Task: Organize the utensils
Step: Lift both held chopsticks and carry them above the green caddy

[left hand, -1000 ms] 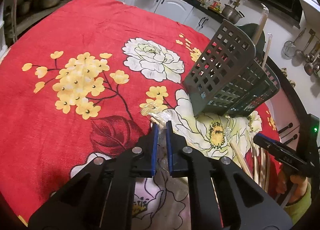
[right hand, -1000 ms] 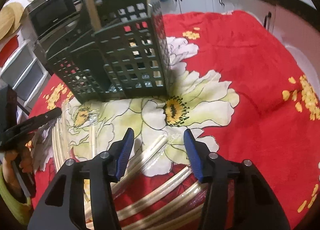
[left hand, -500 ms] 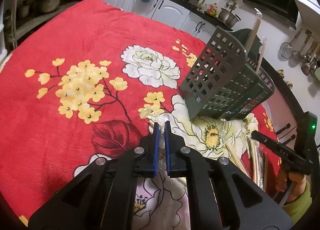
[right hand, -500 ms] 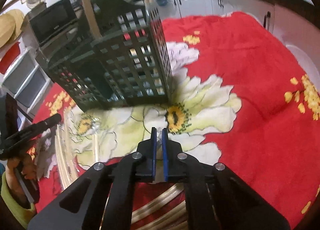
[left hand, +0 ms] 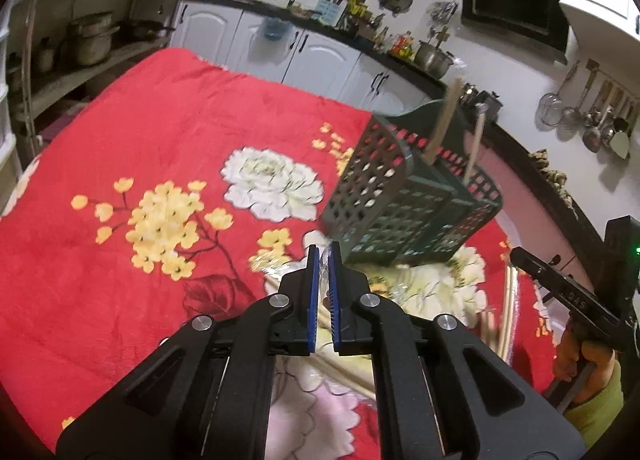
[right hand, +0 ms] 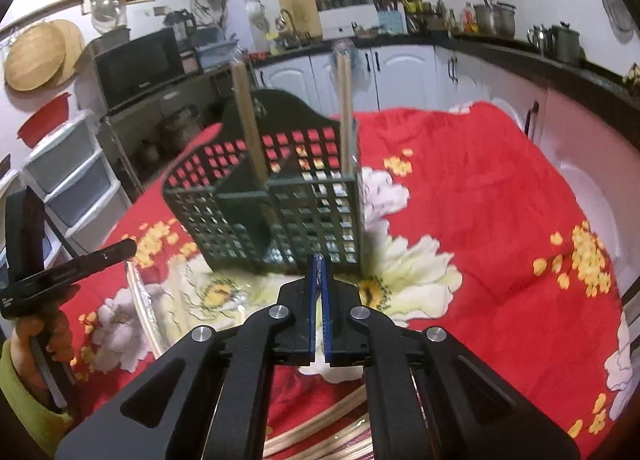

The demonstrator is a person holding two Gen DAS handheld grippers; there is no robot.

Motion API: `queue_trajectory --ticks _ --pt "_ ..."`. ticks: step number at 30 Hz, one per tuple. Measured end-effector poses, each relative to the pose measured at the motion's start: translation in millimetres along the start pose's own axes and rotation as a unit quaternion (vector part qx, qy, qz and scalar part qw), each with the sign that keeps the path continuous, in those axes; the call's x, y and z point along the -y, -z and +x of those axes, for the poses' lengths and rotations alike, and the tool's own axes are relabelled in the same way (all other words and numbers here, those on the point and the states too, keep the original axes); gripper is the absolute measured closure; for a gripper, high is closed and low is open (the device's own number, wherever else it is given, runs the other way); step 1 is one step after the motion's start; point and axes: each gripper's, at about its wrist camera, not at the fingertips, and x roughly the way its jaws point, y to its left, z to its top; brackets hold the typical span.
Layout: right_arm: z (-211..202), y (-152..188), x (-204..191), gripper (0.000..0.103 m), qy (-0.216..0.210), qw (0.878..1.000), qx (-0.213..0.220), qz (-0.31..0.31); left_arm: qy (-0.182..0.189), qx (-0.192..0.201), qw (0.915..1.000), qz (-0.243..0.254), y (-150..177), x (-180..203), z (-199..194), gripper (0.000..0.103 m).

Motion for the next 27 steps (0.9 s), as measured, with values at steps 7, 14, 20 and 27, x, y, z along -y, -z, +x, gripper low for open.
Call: queue_trajectory --ticks 7,14,20,27 --pt "-24.7 -10.6 -10.8 0.101 -0.006 0.999 0.036 -0.015 0.02 0.018 0.9994 0.021 -8.6 21.9 -17.5 0.101" --pt "-46.5 -20.6 -15.5 0.101 -0.004 0.997 0.067 -0.025 0.042 0.037 0.9974 0.047 -17.4 48.5 -34.1 0.101" --pt "-63.0 -26.0 -15.1 0.101 -0.004 0.996 0.086 -0.03 0.058 0.047 0.9951 0.065 -25.6 68.8 -39.6 0.101" --pt "-77.8 -32.9 -13.0 0.101 0.0 0.994 0.104 -0.034 0.071 0.057 0.9921 0.086 -33.7 91.0 -44.0 0.101"
